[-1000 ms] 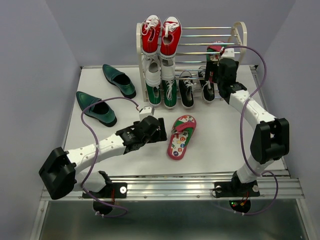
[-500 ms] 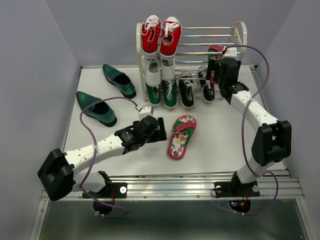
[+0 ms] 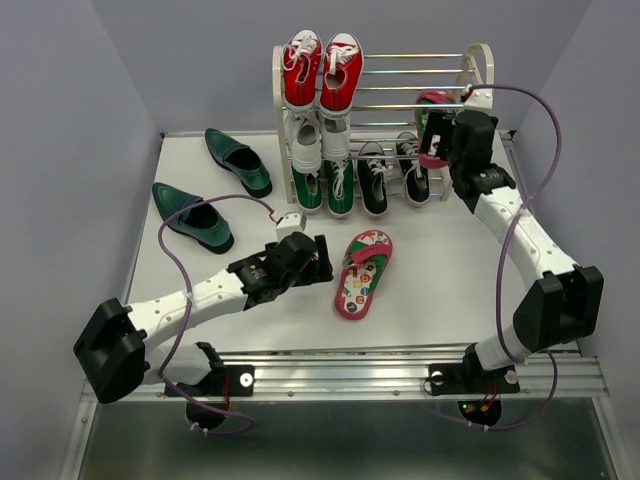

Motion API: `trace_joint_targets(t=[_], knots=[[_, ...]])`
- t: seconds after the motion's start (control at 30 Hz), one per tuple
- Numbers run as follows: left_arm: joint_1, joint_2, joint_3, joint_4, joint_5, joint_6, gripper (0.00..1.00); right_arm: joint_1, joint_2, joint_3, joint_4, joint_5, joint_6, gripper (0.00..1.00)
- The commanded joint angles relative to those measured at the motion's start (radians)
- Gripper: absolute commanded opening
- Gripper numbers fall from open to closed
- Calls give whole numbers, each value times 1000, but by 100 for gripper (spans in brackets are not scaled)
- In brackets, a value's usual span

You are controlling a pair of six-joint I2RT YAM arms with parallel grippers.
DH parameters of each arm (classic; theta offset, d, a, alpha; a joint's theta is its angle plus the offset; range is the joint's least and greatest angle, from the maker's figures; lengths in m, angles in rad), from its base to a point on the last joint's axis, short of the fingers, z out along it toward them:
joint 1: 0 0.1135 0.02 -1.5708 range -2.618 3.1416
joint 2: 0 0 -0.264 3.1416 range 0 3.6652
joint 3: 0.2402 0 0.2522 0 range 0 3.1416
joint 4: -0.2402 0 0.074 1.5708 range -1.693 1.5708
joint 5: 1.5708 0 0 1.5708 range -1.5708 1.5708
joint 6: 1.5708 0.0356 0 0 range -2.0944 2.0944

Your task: Place and organize the shoes onto the shoe shelf

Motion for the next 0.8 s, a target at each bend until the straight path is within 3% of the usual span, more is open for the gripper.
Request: trace_joint_targets(t=[0.0, 0.23, 0.77], knots=[[-4, -31, -9, 25, -2, -2, 99, -9, -45, 22, -11, -75, 13, 100], [-4, -26, -14, 30, 21, 6, 99, -9, -37, 16, -37, -80, 51, 96], [-4, -34, -19, 24, 13, 0, 99, -9, 194, 140, -32, -147, 26, 97]])
